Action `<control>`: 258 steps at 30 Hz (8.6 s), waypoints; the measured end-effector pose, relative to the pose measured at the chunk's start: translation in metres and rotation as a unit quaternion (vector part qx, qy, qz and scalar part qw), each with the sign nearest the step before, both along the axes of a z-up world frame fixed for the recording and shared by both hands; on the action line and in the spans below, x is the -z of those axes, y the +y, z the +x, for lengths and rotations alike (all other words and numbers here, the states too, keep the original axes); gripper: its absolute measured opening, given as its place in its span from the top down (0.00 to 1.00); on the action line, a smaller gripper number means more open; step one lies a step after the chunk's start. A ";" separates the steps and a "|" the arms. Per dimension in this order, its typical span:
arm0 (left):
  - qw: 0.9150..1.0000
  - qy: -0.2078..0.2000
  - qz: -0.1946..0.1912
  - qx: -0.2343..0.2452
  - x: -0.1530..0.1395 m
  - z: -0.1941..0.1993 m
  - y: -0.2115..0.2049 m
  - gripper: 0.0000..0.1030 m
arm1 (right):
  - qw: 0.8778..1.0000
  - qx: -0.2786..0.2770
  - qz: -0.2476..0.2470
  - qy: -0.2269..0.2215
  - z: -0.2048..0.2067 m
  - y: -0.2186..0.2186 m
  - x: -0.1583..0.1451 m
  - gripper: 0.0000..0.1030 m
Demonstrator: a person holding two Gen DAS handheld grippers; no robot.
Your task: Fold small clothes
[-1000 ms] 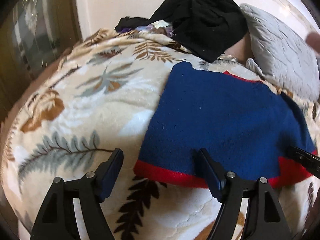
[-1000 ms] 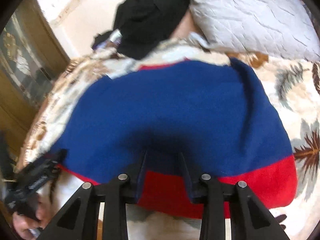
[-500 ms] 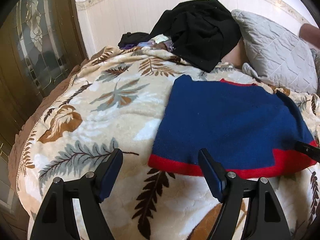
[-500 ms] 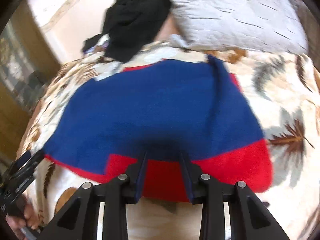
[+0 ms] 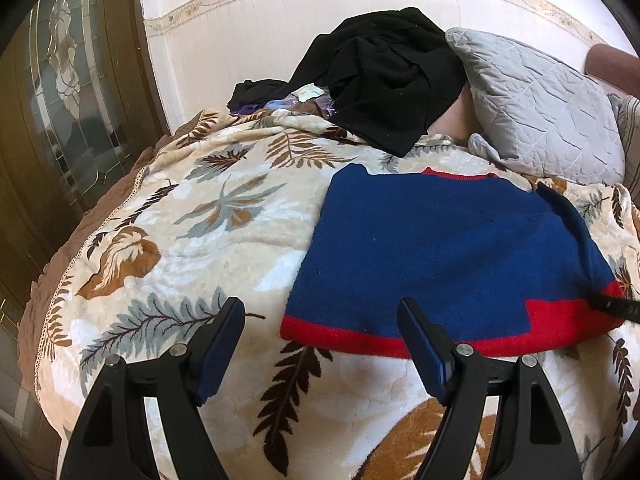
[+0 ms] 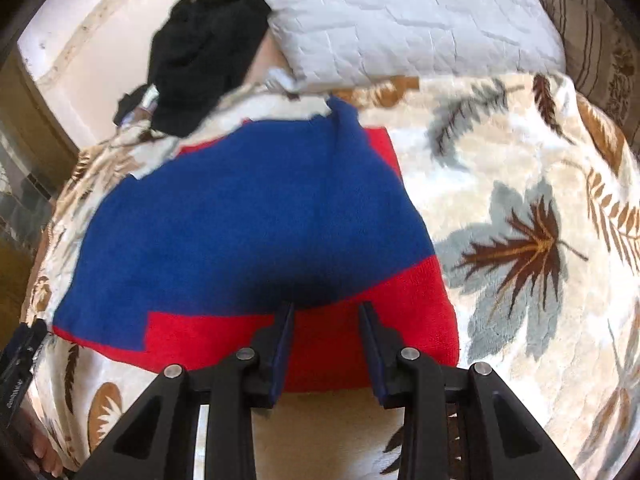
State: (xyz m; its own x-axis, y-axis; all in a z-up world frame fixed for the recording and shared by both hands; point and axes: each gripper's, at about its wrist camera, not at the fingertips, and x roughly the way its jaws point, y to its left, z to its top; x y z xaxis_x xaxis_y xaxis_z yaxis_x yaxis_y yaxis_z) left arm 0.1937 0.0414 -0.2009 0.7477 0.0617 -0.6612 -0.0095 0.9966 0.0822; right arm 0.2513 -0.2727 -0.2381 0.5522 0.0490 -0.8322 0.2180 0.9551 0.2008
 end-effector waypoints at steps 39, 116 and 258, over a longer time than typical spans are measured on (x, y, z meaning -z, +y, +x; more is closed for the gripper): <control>0.922 0.172 -0.346 0.002 0.065 0.039 0.041 0.50 | 0.926 0.097 0.365 -0.026 -0.027 -0.053 0.045 0.32; 0.980 0.121 -0.148 0.055 0.021 0.021 0.034 0.49 | 0.973 0.149 0.169 -0.056 0.031 -0.089 0.002 0.85; 0.955 0.053 -0.042 0.290 0.004 -0.014 -0.102 0.32 | 0.981 -0.131 0.120 -0.082 -0.031 -0.035 -0.061 0.73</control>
State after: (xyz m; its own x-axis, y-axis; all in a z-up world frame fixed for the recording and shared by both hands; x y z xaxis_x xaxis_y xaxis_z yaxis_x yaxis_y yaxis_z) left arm 0.1796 -0.0603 -0.2051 0.5683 -0.3992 -0.7195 0.5502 0.8345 -0.0284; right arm 0.2205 -0.3079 -0.1770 0.6203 0.3896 -0.6807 -0.0817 0.8953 0.4380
